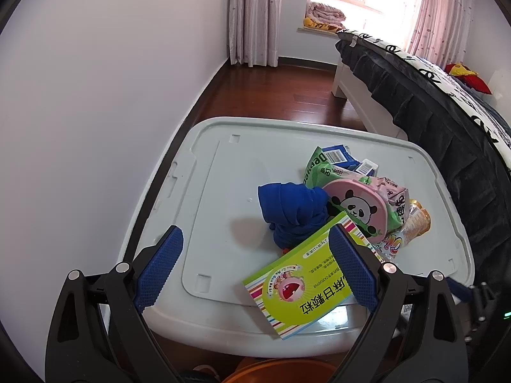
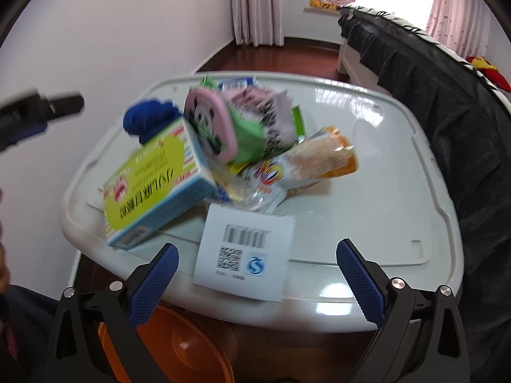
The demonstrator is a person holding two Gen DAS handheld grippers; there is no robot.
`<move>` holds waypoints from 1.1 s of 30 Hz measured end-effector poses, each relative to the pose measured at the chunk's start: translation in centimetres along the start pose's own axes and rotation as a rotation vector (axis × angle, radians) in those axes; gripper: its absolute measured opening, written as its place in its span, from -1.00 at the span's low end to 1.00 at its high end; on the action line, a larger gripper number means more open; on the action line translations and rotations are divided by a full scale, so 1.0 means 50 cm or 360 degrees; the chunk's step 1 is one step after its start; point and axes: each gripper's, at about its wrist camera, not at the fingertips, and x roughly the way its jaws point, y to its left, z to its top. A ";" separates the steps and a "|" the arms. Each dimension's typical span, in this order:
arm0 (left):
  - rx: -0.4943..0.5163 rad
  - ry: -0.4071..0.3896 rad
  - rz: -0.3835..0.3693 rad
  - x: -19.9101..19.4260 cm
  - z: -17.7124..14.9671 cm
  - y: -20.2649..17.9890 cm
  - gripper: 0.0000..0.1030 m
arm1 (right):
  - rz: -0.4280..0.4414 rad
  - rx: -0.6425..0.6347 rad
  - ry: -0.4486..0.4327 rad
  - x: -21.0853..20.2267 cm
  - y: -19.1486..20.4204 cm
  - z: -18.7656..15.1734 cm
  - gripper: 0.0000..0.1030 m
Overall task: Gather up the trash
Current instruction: 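Grasp the white barcode box with the right tool while the left tool grasps the green medicine box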
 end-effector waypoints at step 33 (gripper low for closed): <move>0.1062 0.0040 -0.0339 0.066 -0.100 -0.100 0.75 | -0.0020 0.0148 -0.0131 -0.071 -0.099 -0.004 0.23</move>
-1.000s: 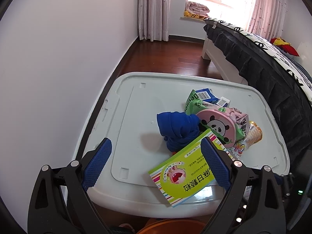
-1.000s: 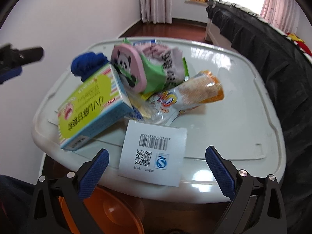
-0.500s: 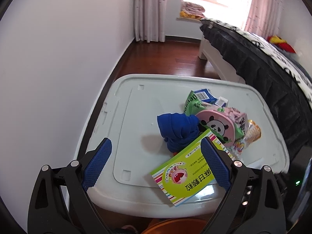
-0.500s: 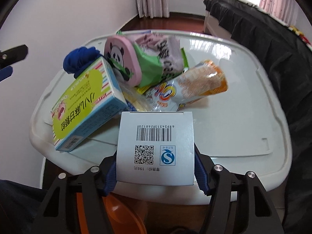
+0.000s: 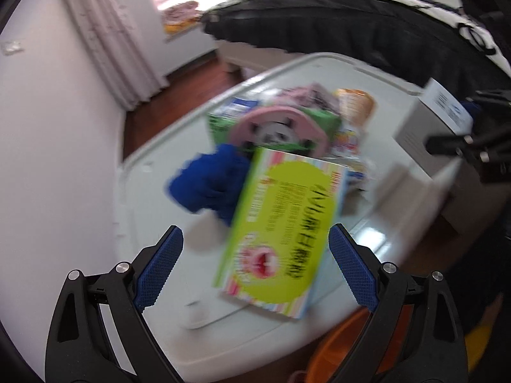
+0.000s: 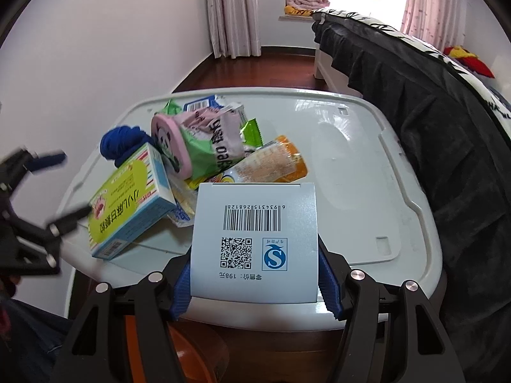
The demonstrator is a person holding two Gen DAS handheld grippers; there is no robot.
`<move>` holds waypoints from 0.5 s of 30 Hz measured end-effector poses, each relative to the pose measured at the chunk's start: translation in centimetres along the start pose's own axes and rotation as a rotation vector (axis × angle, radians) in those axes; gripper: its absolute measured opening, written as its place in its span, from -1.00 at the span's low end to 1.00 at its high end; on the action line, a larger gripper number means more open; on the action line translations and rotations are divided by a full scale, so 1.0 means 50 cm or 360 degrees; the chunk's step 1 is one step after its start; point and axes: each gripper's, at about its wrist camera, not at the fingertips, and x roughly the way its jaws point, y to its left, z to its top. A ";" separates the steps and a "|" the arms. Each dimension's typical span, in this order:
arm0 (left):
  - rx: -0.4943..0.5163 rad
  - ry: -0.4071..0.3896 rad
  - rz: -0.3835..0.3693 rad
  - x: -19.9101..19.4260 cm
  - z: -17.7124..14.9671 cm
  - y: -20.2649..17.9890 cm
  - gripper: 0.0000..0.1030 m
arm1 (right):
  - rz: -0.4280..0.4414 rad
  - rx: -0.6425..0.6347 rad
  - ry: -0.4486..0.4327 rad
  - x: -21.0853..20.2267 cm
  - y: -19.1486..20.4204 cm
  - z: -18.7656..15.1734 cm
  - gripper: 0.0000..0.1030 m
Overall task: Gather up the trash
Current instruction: 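Grasp the white barcode box with the right tool while the left tool grasps the green medicine box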
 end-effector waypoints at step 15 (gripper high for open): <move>0.0163 0.0038 -0.0573 0.090 -0.016 0.053 0.75 | 0.0081 0.0032 -0.0040 -0.016 -0.009 0.011 0.24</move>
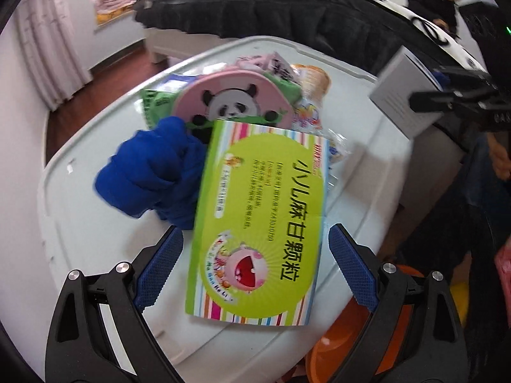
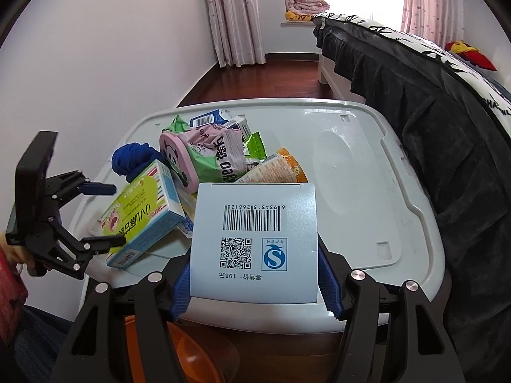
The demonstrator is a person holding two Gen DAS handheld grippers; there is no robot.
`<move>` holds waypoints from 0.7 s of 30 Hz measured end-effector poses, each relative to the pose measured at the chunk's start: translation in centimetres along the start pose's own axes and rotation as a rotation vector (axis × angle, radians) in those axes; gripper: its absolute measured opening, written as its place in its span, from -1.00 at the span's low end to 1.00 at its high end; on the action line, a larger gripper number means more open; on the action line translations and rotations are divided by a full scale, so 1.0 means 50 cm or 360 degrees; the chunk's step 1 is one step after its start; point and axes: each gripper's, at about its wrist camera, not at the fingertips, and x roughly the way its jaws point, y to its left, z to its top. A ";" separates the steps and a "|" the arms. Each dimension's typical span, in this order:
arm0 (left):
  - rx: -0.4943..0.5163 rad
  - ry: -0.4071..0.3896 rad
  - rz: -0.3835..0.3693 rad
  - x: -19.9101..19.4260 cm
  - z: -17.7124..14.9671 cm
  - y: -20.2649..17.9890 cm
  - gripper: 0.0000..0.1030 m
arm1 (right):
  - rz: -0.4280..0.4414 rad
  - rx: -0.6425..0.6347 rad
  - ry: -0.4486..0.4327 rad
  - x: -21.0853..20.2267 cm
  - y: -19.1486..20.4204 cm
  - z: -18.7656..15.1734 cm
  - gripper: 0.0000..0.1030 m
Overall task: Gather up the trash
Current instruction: 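Grasp the white barcode box with the right tool while the left tool grasps the green medicine box, then carry both boxes over the orange bucket and open both tools to drop them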
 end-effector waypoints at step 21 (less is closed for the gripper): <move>-0.0017 0.0058 0.0136 0.016 0.004 -0.047 0.62 | 0.0038 -0.0016 -0.0057 -0.026 0.003 0.008 0.24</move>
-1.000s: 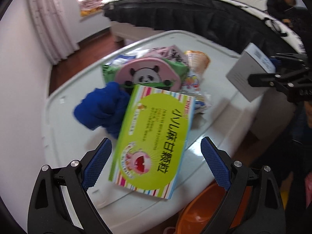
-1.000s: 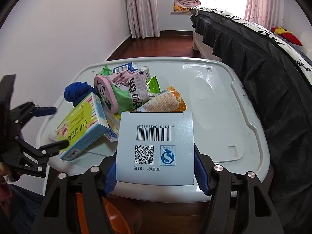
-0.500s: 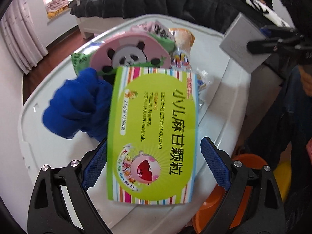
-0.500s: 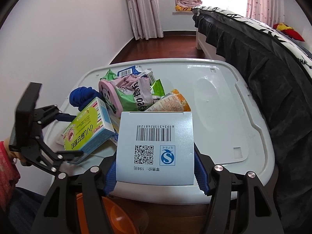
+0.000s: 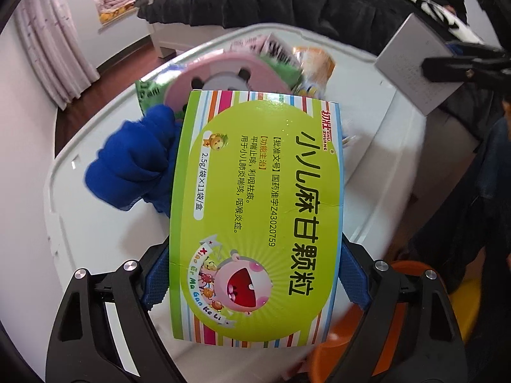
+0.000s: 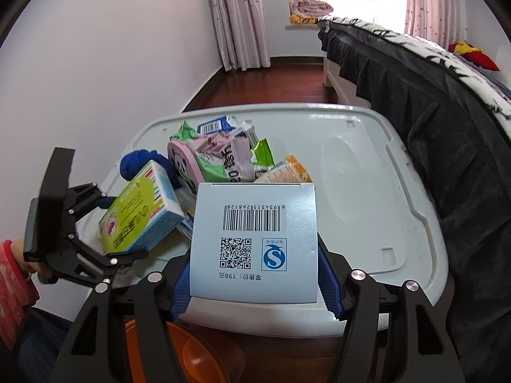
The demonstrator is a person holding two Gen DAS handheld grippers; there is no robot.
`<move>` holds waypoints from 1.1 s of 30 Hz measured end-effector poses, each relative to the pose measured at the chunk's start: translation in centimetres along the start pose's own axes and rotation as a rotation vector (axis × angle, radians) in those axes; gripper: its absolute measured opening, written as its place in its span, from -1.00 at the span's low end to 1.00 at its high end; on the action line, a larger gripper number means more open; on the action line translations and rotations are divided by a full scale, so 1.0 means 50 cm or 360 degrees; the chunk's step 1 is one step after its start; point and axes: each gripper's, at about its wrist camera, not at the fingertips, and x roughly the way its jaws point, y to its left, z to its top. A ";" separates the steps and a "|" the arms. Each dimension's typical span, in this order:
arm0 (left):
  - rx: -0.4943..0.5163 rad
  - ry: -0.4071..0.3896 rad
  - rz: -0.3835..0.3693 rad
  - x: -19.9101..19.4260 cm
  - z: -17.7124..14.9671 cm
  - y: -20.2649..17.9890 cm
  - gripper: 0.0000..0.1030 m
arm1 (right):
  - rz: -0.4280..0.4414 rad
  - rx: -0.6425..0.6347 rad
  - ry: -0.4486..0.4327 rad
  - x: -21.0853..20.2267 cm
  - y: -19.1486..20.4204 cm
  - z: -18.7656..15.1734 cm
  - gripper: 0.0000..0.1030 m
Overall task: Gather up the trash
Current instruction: 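Carry both boxes over the orange bucket and open both tools to drop them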
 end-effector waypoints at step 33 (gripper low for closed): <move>-0.1114 0.0810 -0.0075 -0.034 -0.298 -0.257 0.62 | 0.0424 -0.0358 0.0598 -0.040 0.146 -0.234 0.24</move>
